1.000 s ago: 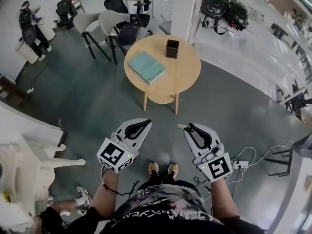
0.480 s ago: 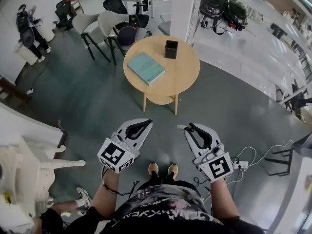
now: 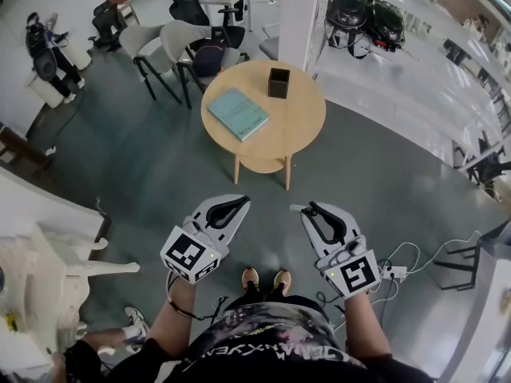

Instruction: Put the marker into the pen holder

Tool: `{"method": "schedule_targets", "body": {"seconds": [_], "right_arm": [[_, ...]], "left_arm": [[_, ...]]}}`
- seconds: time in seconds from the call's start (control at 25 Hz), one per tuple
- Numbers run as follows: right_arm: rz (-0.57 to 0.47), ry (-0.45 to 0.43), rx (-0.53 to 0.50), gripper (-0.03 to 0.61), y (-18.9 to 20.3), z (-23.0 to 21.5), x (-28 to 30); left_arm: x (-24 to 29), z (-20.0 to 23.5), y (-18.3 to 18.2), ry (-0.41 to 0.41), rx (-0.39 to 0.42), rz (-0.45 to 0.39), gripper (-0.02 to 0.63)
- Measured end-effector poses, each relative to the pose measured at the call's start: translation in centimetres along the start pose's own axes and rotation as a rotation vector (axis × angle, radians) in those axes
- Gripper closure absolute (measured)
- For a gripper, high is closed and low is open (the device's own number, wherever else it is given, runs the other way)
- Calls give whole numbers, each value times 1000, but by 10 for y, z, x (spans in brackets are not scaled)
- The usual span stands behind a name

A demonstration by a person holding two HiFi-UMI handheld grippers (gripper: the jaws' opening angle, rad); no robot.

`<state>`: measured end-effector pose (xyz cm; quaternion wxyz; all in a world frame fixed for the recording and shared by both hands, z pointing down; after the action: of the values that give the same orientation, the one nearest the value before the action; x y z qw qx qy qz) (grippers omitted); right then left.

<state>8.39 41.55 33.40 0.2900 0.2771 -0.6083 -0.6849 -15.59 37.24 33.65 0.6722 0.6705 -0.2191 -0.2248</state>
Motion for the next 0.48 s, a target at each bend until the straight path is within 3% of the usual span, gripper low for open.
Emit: {"method": "schedule_targets", "body": {"seconds": [0.2, 0.48], "right_arm": [[6, -3, -1, 502, 3, -7, -12], [-69, -6, -11, 502, 2, -23, -21]], "left_arm": [[8, -9, 0, -8, -5, -7, 594], [20, -26, 3, -31, 1, 0, 594]]}}
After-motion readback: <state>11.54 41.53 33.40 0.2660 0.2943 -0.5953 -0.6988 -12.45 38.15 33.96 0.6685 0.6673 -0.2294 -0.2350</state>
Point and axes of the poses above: the fingertips, and each gripper's own axes: x forward along the fingers, z to its left, y out of its underside, the point moved 9 cm from there along -x, backward along the fingers, and after that the axes turned 9 degrees about -z, right-handed, at the moved point
